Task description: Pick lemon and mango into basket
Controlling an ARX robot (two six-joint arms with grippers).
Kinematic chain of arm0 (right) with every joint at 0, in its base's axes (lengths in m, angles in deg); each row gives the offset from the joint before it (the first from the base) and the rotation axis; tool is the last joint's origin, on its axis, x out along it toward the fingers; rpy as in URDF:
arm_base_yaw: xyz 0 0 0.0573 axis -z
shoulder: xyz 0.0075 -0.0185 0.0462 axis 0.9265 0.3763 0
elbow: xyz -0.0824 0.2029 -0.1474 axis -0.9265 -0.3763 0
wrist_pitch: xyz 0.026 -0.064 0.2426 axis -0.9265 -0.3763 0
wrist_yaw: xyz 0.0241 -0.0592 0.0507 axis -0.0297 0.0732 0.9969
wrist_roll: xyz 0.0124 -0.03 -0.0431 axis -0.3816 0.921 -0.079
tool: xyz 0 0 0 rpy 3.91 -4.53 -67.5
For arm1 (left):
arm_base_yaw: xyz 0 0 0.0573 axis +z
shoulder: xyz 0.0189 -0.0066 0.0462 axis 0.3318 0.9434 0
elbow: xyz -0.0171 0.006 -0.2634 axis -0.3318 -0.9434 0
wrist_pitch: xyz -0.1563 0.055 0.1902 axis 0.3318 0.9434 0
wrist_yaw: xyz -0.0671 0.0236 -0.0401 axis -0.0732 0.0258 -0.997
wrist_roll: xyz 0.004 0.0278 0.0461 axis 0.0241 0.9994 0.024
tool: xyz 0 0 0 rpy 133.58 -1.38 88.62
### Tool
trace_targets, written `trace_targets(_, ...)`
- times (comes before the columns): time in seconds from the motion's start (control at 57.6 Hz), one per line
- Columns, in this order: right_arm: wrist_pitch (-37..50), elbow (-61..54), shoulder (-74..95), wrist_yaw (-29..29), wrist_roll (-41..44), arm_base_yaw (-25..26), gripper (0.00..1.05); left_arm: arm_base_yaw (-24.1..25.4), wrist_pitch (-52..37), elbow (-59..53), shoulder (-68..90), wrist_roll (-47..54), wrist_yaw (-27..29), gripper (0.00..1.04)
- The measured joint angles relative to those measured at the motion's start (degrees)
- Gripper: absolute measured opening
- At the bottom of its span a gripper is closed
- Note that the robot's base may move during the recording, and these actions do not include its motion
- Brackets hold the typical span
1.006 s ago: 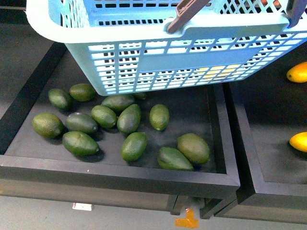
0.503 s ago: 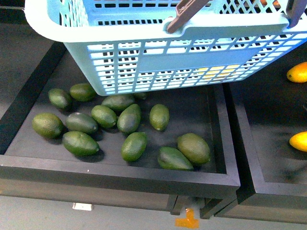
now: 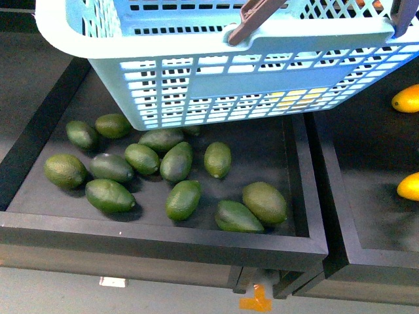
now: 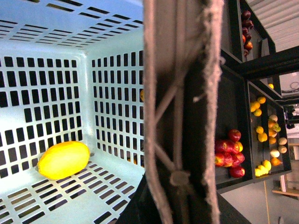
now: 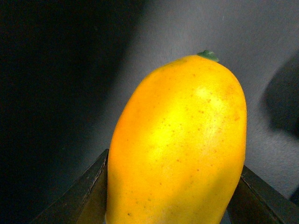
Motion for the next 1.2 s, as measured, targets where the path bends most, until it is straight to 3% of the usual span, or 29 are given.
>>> trace_targets(0.364,7.93,-13.77,-25.77,8.74,6.60,4.92,0.57,0.00,0.00,0.00,0.00,0.00,-0.02,0.05)
trace_targets(0.677,8.13,-19.08,-49.20,12.83,6.14,3.54,0.57,0.00,0.00,0.00,0.00,0.00,0.00,0.05)
trace_targets(0.798,7.93,-19.10,-56.41,13.09,5.81,-0.57,0.57,0.00,0.00,0.00,0.00,0.00,0.00,0.05)
trace_targets(0.92,8.09,-18.80,-59.84,11.65,5.81,-8.22,0.57,-0.02,0.00,0.00,0.00,0.00,-0.04,0.05)
trace_targets(1.076,10.97,-17.44,-55.93,7.54,7.41,-20.76,0.57,0.00,0.00,0.00,0.00,0.00,0.02,0.05)
trace_targets(1.197,11.91,-14.05,-51.41,5.68,9.01,-24.72,0.57,-0.02,0.00,0.00,0.00,0.00,-0.02,0.05)
